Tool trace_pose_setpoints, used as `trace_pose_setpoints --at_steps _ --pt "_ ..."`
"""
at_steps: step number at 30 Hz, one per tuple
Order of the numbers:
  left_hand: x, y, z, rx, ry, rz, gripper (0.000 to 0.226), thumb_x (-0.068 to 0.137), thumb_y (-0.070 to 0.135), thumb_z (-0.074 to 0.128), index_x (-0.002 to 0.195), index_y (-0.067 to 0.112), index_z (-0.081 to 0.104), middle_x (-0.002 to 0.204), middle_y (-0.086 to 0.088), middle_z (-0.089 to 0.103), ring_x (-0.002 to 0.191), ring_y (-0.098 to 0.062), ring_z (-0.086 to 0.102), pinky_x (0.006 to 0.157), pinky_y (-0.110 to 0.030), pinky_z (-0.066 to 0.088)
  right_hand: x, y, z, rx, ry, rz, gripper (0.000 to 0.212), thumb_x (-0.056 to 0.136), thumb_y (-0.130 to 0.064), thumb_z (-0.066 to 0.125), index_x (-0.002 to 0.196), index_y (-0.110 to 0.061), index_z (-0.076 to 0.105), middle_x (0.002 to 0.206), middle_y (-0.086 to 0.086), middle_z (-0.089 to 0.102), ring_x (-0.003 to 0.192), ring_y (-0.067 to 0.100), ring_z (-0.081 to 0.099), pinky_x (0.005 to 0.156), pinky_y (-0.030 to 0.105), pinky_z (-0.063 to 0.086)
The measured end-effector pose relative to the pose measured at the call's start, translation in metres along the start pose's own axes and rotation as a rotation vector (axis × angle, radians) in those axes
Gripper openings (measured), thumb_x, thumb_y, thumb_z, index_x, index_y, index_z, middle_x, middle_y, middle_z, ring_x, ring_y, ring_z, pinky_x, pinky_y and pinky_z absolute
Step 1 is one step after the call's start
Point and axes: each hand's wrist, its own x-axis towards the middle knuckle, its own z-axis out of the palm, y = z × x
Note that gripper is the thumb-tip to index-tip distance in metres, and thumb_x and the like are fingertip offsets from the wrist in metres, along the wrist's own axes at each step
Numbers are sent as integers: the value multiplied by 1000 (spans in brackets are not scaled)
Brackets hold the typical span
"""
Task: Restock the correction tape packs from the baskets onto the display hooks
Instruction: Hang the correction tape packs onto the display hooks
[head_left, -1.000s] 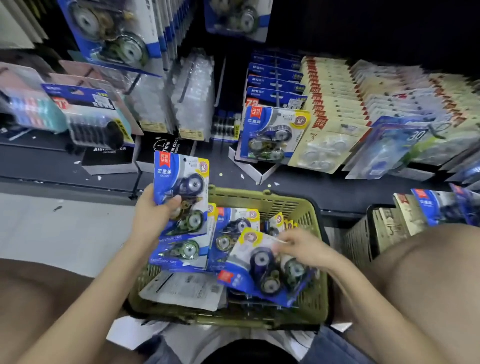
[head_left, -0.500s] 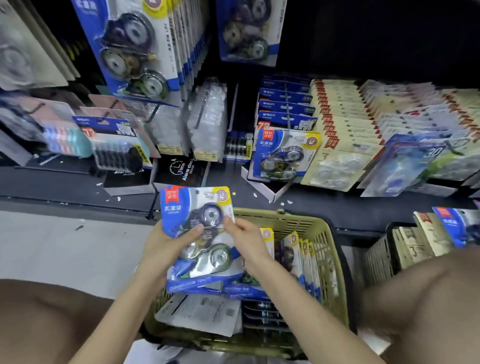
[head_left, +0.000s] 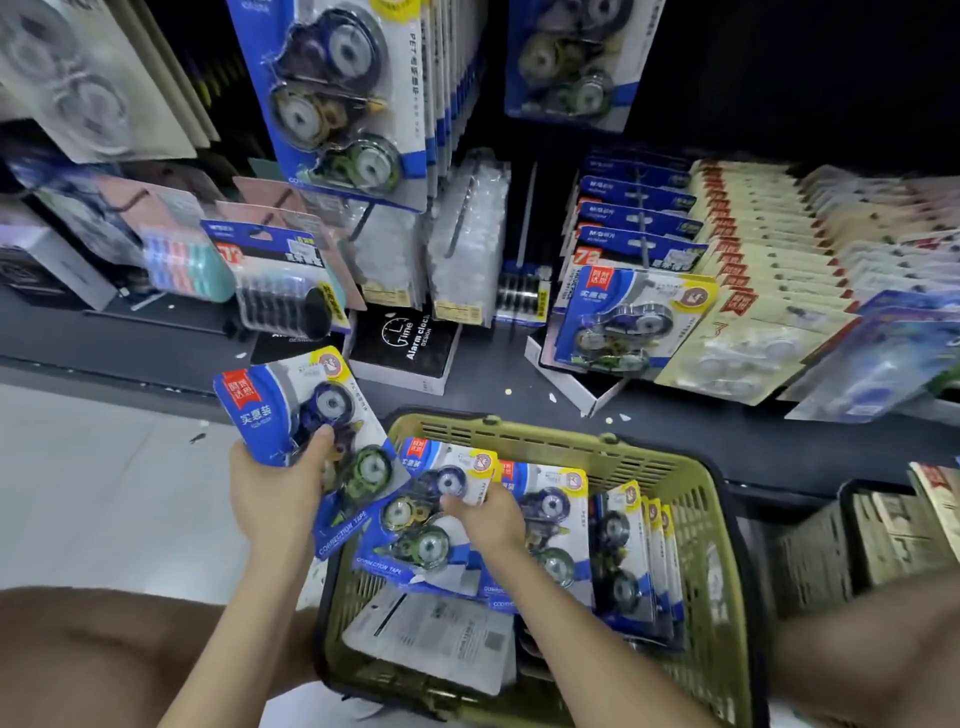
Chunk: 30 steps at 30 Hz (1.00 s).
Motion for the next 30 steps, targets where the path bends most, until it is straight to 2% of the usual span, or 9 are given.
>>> trace_pose_setpoints --at_steps 5,10,13,15,17,19,21,25,30 --pt "-22 25 5 118 17 169 37 80 29 79 99 15 50 90 2 60 91 -33 61 74 -37 41 -13 -15 -44 415 -81 -109 18 90 -5 68 104 -6 55 100 1 63 111 20 60 86 31 51" --pt "-54 54 6 272 -96 469 41 78 24 82 111 9 62 83 -6 70 84 -40 66 68 -38 40 -25 -34 -125 102 100 -561 15 92 -23 65 105 -22 59 98 3 68 80 25 62 74 43 48" --pt "-56 73 7 295 -135 680 37 73 21 86 103 12 68 65 4 64 68 -38 67 56 -29 37 -45 -62 -181 29 246 -694 30 86 -44 63 113 -33 57 103 -19 67 93 9 63 80 37 48" --pt "-46 94 8 272 -125 841 37 73 24 87 101 22 64 58 13 55 57 -32 65 52 -16 32 -60 -86 -214 81 349 -785 58 82 -53 61 130 -22 56 126 -6 63 117 15 58 97 38 47" --pt "-35 121 10 226 -64 979 43 66 27 87 98 22 58 56 3 60 50 -25 63 54 -8 27 -74 -111 -239 138 399 -916 44 90 -35 67 130 -22 55 130 -3 60 123 11 54 99 24 45" --pt "-24 149 13 109 -12 1056 44 67 34 84 97 14 58 58 3 57 54 -16 58 49 -11 20 -92 -138 -259 191 442 -1038 40 93 -12 65 123 -34 53 121 -23 61 115 -6 55 91 9 42" --pt "-18 174 13 -56 -7 1010 45 72 46 70 99 11 59 69 11 53 67 -9 53 55 -16 31 -109 -163 -270 256 463 -1121 46 92 -4 63 121 -39 52 118 -29 62 114 -7 56 93 12 45" --pt "-14 213 11 -305 -23 863 42 69 41 81 97 39 50 89 42 59 84 21 54 77 3 34 -118 -200 -276 342 443 -1210 46 91 -13 68 122 -43 54 126 -7 65 117 12 61 100 46 50" --pt "-1 232 15 -436 -38 760 45 77 22 81 111 32 53 95 40 59 93 14 57 89 -9 43 -118 -232 -268 308 383 -1199 43 92 -8 65 122 -38 55 119 -12 68 110 3 63 96 38 53"
